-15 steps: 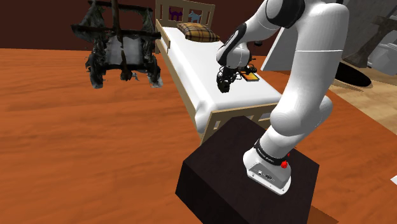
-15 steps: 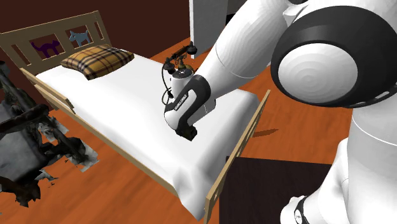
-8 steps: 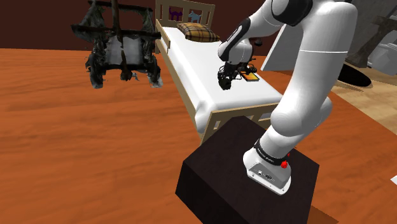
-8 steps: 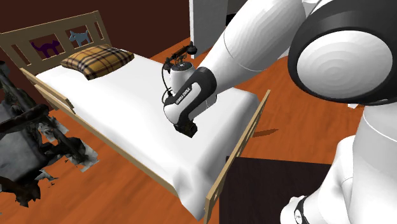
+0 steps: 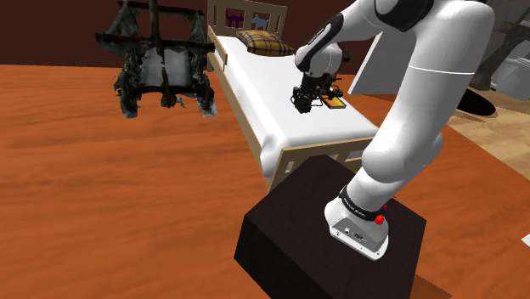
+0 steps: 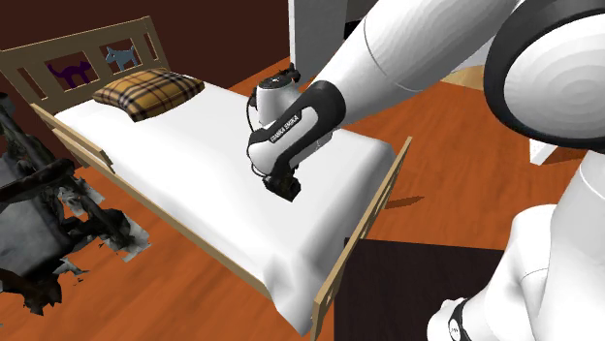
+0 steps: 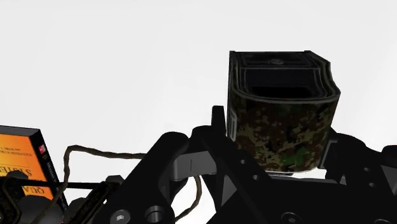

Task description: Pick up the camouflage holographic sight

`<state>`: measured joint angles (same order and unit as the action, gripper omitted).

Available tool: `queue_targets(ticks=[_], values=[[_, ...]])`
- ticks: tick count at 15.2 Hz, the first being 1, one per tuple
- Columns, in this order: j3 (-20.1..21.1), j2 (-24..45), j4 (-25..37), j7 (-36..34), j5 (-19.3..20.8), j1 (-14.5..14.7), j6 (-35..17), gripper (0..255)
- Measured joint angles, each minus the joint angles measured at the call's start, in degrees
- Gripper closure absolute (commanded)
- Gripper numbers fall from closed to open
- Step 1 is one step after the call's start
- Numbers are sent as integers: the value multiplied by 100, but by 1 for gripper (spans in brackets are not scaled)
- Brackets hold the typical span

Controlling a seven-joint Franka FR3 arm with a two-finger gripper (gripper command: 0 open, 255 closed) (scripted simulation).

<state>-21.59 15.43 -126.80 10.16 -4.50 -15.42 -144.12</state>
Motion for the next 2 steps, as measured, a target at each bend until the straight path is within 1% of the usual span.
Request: queue_targets(ticks=[2], values=[[-30,-109,-1,-34,62,20,101,255]])
